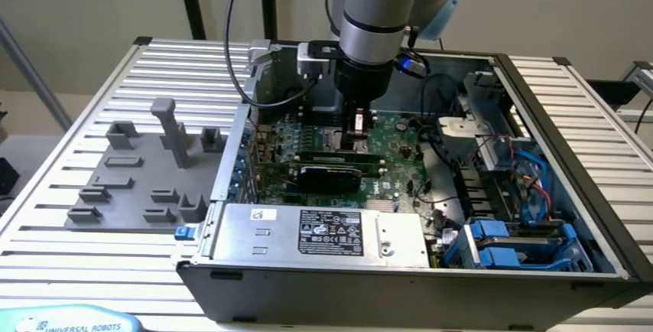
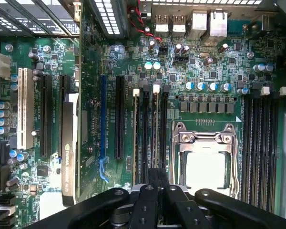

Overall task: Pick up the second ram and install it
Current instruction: 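Insert the second ram into the second slot, then press down the second ram until it locks into place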

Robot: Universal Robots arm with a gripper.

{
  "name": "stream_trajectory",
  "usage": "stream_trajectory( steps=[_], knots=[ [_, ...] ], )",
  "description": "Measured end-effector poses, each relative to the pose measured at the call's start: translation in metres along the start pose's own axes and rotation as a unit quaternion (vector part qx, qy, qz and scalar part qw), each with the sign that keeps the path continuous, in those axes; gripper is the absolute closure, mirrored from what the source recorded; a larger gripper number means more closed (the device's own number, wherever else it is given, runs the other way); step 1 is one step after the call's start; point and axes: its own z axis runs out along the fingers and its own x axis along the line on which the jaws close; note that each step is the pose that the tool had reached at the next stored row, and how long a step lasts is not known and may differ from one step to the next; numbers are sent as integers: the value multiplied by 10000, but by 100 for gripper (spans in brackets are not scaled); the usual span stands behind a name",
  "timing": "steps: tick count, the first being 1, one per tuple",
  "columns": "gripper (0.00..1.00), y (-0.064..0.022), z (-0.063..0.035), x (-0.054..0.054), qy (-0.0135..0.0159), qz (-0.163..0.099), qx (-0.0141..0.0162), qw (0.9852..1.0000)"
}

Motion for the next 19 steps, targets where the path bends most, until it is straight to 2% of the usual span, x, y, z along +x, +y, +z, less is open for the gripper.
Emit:
stream_trajectory(
  steps=[19],
  knots=[
    [89, 2, 14, 0, -6, 1, -1, 10000]
  ],
)
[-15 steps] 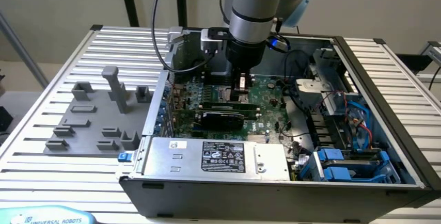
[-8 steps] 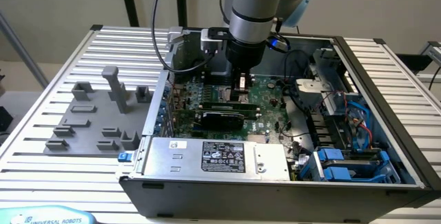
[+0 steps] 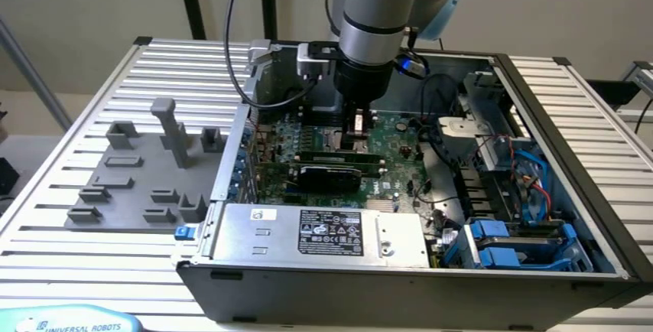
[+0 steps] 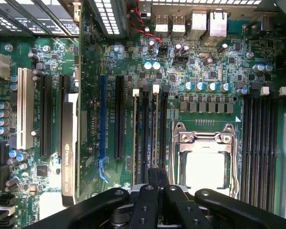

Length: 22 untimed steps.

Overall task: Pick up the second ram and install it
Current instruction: 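Press down the second ram until it locks into place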

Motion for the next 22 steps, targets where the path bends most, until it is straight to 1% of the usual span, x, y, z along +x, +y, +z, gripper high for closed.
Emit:
stream_trajectory(
  steps=[8, 10, 13, 14, 15, 16, 19, 20, 22],
  knots=[
    [89, -4, 145, 1, 0, 0, 1, 10000],
    [89, -4, 176, 3, 8, -1, -2, 10000],
    [89, -3, 215, 3, 5, 0, -2, 10000],
    [89, -2, 210, 4, 6, 0, -2, 10000],
    [89, -2, 182, 2, -1, 0, 0, 10000],
    [89, 0, 142, 0, -5, 0, 1, 10000],
    [89, 6, 4, -1, -1, 0, -1, 10000],
    [89, 7, -23, -2, 0, -1, -2, 10000],
    [89, 7, -24, -2, -1, 0, -1, 10000]
  ],
)
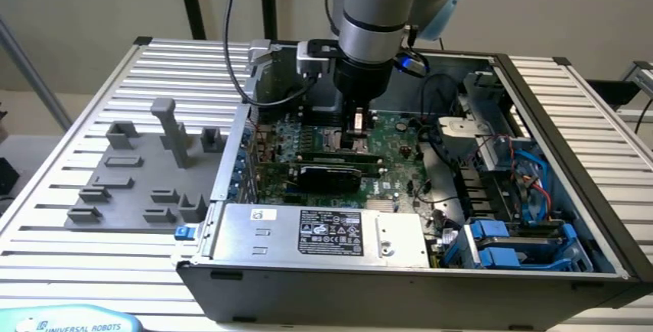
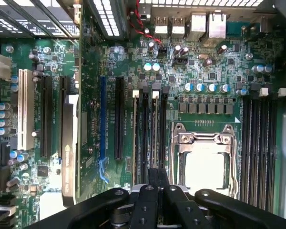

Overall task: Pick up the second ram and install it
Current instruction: 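Press down the second ram until it locks into place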

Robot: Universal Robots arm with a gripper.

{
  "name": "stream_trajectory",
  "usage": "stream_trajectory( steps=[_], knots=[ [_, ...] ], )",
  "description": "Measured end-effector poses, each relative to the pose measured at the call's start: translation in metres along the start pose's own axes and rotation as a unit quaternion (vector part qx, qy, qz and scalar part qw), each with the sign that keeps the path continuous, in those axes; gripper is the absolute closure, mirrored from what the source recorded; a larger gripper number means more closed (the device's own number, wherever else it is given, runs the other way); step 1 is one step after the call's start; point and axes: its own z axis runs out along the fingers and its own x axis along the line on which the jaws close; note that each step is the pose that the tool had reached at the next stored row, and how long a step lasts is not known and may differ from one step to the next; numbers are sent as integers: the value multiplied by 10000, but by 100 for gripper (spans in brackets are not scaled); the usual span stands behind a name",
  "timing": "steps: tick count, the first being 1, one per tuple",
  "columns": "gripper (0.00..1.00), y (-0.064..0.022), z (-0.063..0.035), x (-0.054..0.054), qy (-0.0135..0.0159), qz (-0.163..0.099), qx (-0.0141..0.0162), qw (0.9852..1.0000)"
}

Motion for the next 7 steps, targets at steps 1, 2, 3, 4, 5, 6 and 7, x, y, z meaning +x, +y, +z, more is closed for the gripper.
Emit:
stream_trajectory(
  steps=[1, 2, 3, 4, 5, 6, 7],
  knots=[
    [89, 0, 0, 0, -1, 0, 0, 10000],
    [89, 0, 0, 0, -1, 0, 0, 10000],
    [89, 0, -1, 0, -1, 0, -1, 10000],
    [89, 0, -1, 0, -2, 0, -1, 10000],
    [89, 0, -1, 0, -3, 0, 0, 10000],
    [89, 0, -1, 0, -3, 0, -1, 10000],
    [89, 0, -1, 0, -3, 0, -1, 10000]
  ],
)
